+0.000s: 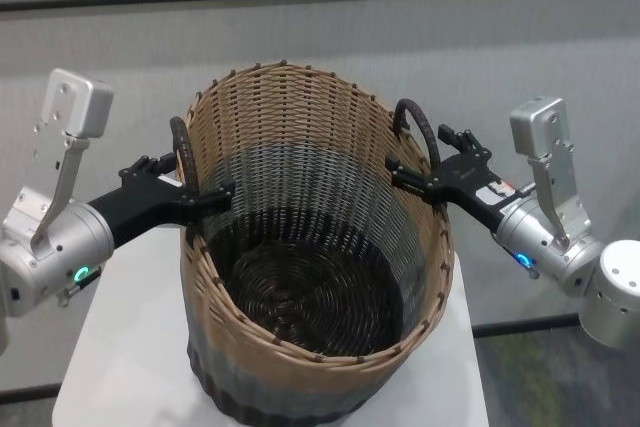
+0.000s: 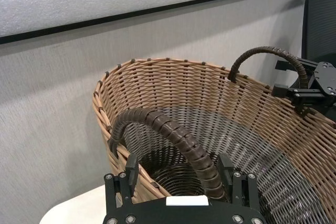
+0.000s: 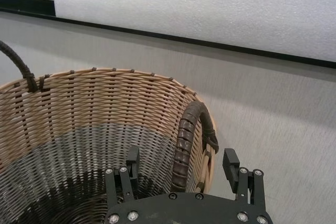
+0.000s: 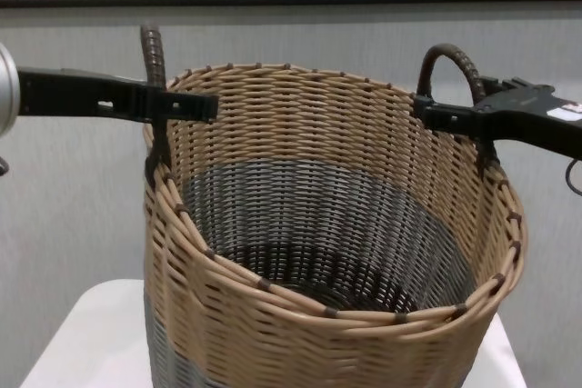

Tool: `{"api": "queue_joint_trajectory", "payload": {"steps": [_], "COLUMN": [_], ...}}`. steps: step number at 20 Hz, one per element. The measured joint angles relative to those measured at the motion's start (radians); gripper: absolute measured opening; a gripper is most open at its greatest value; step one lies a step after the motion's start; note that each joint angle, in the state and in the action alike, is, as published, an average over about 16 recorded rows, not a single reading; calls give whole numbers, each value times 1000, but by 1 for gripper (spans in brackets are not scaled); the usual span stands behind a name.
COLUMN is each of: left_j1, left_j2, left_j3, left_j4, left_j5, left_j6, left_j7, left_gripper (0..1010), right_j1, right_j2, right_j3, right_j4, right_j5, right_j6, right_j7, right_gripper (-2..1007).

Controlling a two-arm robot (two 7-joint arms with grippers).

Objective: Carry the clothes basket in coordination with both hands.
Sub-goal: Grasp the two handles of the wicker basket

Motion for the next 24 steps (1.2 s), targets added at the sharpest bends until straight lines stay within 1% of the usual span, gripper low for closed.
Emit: {"api": "queue_joint_trajectory", "payload": {"steps": [3,7,12,18,24], "left_j1": [0,0,0,0,0], "left_j2": [0,0,0,0,0], "left_j3": [0,0,0,0,0], "left_j4": [0,0,0,0,0], "left_j5": [0,0,0,0,0], "left_j6": [0,0,0,0,0], "left_j7": [0,0,0,0,0], "left_gripper": [1002,1002,1002,1002,994], "right_j1": [5,7,6,4,3], "right_j2": [-6,-8,-7,-5,-5], "right_j3": [3,6,7,6,6], "right_j4": [8,12,10,7,6], "right_j5": [1,2,2,2,2], "right_j6": [0,-1,-2,-3,-3], "right_j7": [4,6,6,4,3], "right_gripper": [999,971,893,719,493]}}
